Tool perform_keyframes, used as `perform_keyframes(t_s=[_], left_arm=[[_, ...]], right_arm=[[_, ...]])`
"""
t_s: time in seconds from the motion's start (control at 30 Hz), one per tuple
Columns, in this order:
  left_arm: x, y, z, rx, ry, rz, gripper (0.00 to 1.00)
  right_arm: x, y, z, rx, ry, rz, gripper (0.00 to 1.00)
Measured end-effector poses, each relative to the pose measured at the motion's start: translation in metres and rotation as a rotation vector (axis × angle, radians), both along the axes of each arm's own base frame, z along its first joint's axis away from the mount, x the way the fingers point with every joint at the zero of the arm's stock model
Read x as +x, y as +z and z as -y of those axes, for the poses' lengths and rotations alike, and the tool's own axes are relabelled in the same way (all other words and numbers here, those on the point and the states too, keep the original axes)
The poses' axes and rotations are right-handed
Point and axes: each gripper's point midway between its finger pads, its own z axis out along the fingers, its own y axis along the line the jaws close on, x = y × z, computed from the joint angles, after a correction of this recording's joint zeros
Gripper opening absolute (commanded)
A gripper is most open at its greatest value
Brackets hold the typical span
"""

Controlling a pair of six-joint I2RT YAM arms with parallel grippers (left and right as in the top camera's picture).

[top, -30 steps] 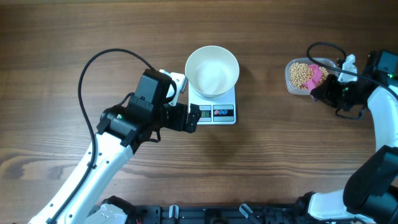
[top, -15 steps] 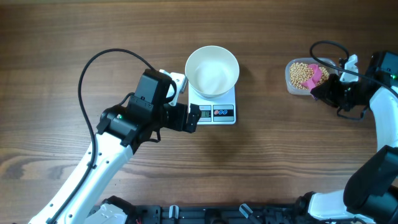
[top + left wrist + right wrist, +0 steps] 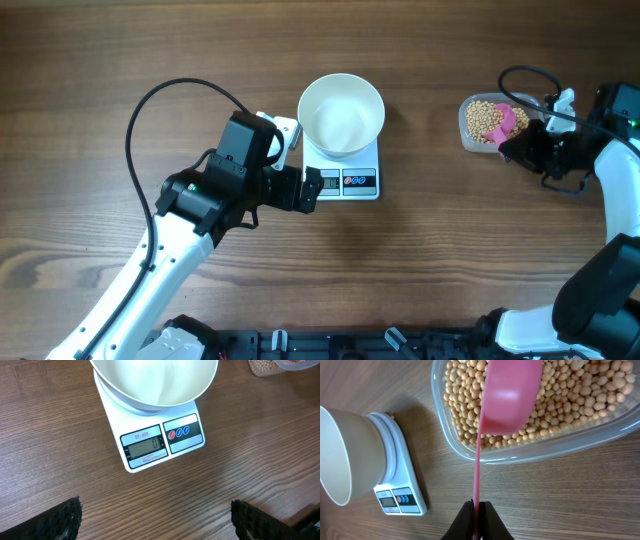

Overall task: Scoop item into bowl and weigh 150g on scale
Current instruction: 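Drag the pink scoop through the soybeans with the right gripper to fill it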

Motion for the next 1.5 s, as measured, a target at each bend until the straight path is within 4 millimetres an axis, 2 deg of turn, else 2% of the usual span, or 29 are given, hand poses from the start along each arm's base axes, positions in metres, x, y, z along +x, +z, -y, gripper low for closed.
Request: perform_keyframes(t_s=[0.17, 0.4, 0.77, 1.1, 1.37, 1.5], left_arm=[[0.000, 0.000, 0.000, 0.000, 0.000, 0.000, 1.00], [0.000, 0.000, 0.000, 0.000, 0.000, 0.000, 1.00], [0.000, 0.000, 0.000, 0.000, 0.000, 0.000, 1.00], [0.000, 0.000, 0.000, 0.000, 0.000, 0.000, 1.00], [0.000, 0.000, 0.000, 0.000, 0.000, 0.000, 1.00], [0.000, 0.000, 0.000, 0.000, 0.000, 0.000, 1.00]], right_arm=[[0.000, -0.001, -0.002, 0.013, 0.004, 0.007, 0.04], [-0.007, -0.015, -0.007, 0.047, -0.013, -0.012, 0.04], [-0.004, -0.001, 0.003, 0.173, -0.067, 0.052, 0.04], [-0.001, 0.007, 0.000, 0.232, -0.083, 0.072, 0.04], [-0.007, 0.014, 0.026, 0.302, -0.187, 0.092, 0.04], [-0.012, 0.020, 0.030, 0.360, -0.209, 0.103, 0.04]])
